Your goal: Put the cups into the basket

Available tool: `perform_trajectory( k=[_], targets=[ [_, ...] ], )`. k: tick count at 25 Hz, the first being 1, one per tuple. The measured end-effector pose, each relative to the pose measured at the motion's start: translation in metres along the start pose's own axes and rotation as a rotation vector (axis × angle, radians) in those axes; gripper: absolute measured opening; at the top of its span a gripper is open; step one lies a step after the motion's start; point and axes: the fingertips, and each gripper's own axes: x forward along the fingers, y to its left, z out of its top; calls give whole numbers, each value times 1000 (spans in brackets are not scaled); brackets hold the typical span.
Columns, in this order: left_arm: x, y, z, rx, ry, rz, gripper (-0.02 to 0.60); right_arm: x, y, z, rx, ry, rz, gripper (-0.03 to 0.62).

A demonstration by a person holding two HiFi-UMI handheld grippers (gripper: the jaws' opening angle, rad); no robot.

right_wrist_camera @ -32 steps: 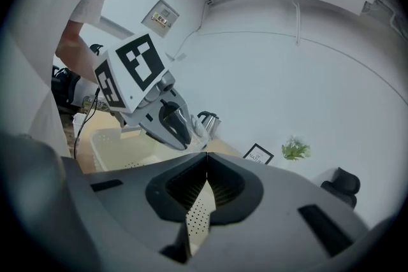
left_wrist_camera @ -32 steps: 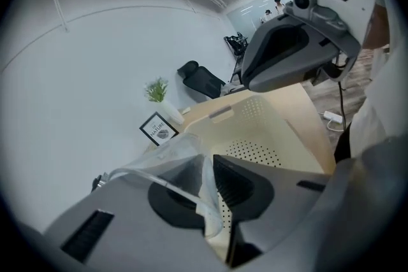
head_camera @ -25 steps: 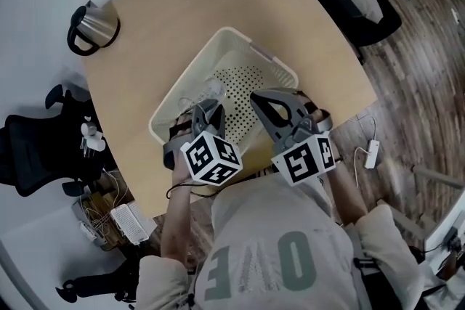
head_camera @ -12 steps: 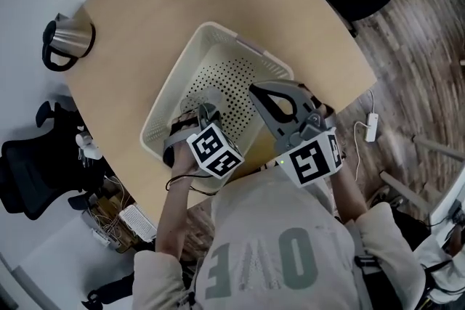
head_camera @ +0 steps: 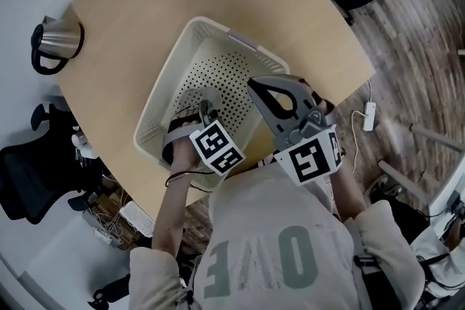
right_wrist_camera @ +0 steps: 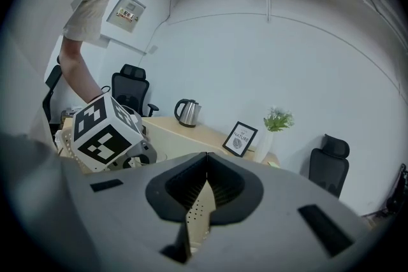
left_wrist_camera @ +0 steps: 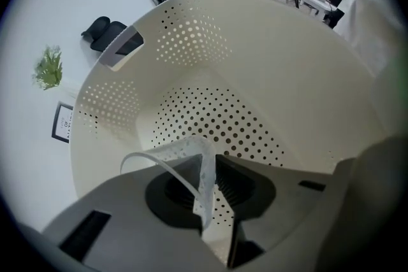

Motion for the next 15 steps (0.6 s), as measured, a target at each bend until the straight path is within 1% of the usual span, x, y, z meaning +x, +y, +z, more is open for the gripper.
perform_trajectory(
  k=[5, 15],
  targets=[
    [-6, 3, 7, 1, -20, 51, 86, -3, 4, -2, 9, 1, 5, -2],
    [-27, 4, 11, -36, -69, 88, 84, -12, 8, 7, -10, -13, -2, -2]
  ],
)
